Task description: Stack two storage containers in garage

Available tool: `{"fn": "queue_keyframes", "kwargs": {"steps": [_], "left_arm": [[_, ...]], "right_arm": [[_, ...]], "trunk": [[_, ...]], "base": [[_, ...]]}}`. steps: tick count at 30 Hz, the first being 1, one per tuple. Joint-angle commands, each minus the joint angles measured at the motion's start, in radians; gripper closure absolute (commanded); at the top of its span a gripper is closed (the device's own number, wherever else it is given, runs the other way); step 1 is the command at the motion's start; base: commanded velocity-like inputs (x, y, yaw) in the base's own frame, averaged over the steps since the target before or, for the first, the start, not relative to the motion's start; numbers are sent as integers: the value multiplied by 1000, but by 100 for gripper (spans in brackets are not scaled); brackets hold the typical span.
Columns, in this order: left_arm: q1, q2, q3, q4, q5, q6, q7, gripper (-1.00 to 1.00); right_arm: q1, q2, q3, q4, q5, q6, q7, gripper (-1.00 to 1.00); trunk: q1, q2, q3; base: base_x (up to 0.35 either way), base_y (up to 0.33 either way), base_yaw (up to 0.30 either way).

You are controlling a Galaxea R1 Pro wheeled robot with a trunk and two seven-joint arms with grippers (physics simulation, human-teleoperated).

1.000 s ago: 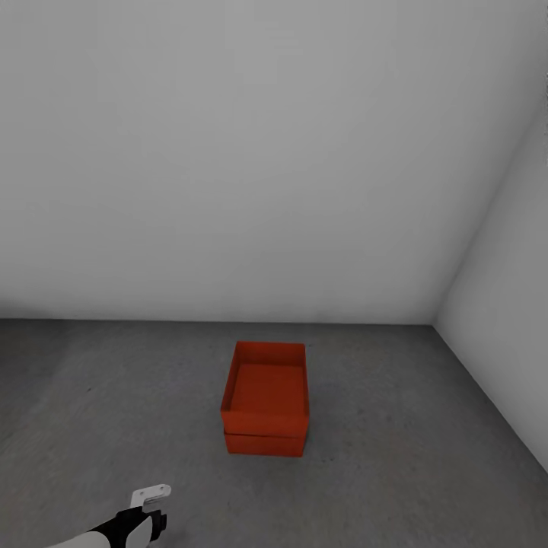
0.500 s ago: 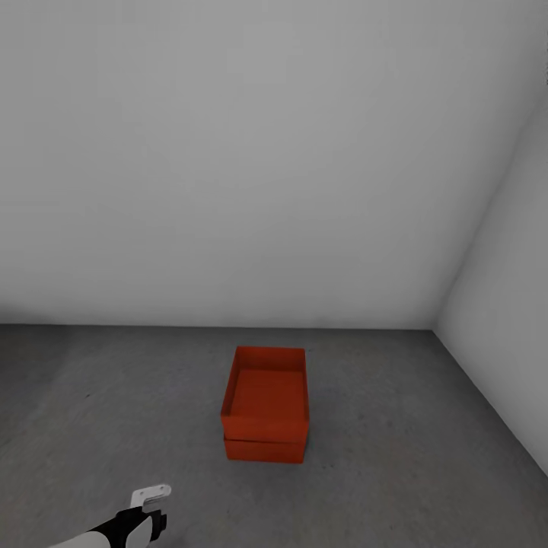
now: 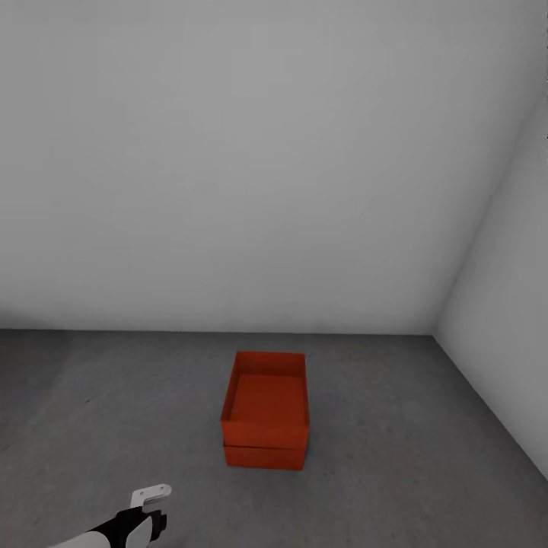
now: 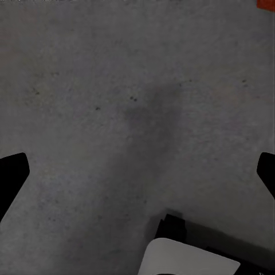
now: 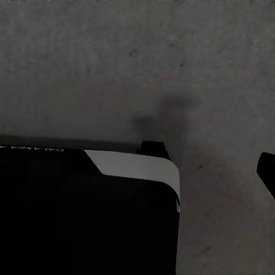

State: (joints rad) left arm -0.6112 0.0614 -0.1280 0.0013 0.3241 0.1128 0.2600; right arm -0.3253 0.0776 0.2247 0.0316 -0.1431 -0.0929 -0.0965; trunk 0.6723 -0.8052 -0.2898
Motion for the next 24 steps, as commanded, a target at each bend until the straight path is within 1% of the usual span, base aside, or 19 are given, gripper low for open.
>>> {"fn": "queue_keyframes", "kwargs": {"steps": [1,24], "left_arm": [[-1,0,-8,0,7,4,2,-100],[-1,0,-8,0,7,4,2,-100]], "right_arm": [[-1,1,9,3,-10,-6,-2,-100],[2,2,10,2,-9,-7,-2,-100]], "trunk": [[0,-1,0],[0,-1,37]], "base": [[0,0,0],[0,0,0]]}}
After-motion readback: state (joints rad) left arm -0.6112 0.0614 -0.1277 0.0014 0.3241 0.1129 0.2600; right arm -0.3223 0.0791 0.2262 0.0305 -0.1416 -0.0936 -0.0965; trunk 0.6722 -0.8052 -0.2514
